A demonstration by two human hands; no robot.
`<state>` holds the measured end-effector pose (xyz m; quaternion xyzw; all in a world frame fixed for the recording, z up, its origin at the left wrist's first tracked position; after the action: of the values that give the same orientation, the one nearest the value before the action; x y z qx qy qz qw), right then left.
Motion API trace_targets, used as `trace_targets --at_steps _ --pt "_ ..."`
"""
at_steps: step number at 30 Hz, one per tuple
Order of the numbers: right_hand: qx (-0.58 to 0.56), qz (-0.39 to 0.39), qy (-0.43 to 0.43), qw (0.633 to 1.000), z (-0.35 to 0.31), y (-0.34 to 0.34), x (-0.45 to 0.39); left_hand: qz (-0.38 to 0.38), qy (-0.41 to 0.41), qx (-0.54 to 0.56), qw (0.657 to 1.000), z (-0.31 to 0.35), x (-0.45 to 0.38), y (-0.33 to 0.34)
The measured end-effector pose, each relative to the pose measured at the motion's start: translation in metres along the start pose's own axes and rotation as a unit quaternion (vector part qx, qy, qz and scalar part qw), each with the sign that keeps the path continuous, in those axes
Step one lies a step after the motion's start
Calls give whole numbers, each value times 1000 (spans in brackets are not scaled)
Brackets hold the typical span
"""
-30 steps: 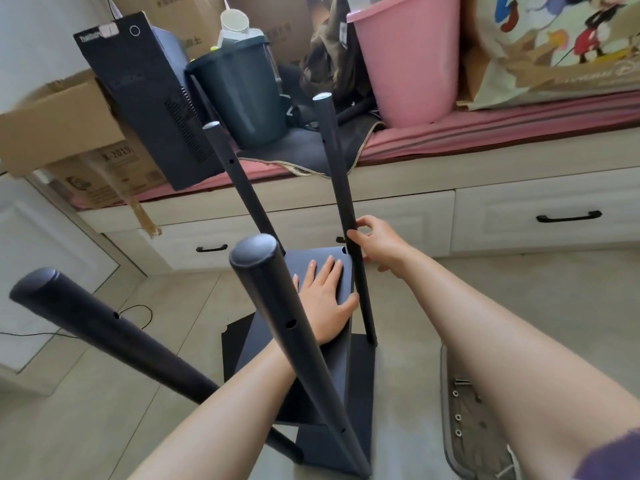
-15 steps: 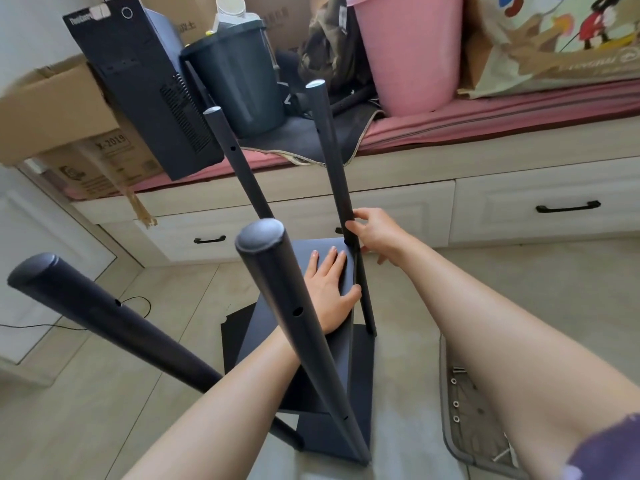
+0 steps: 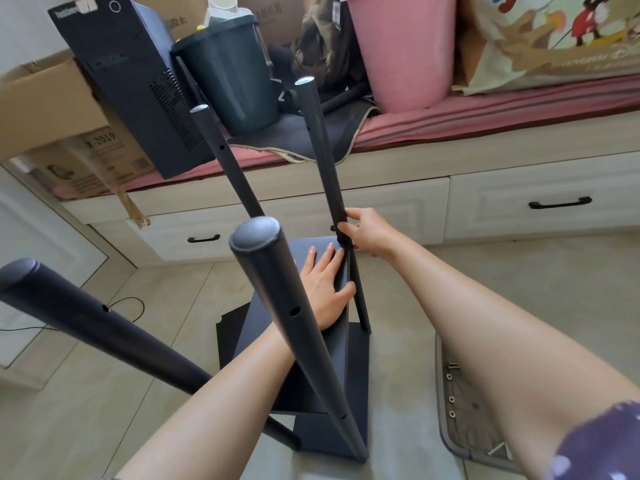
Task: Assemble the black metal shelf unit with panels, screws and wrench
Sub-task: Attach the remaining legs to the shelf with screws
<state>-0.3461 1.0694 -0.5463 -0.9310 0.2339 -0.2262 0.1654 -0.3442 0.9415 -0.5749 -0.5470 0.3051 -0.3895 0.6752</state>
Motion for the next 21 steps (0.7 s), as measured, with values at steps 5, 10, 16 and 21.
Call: trace_targets --at_steps 5,10,16,21 --pt "64 -39 9 997 1 7 10 45 8 19 999 4 4 -5" --pt "129 -12 5 992 3 -12 38 57 19 93 994 -4 27 -5" --pt "216 -53 -2 975 22 -14 96 26 96 107 989 3 87 -18" --pt "233 -141 -23 962 40 15 164 -56 114 86 988 27 128 -17"
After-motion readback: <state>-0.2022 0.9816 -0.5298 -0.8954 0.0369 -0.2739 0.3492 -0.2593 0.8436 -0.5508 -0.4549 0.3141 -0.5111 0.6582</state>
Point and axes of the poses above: each hand's wrist, its own x-axis away from the middle knuckle, its own y-axis out of the palm, z = x × y, the point moved 10 cm from there along -x, towards the middle knuckle, and after that the axes turned 15 degrees about y, right-handed, at the moved point
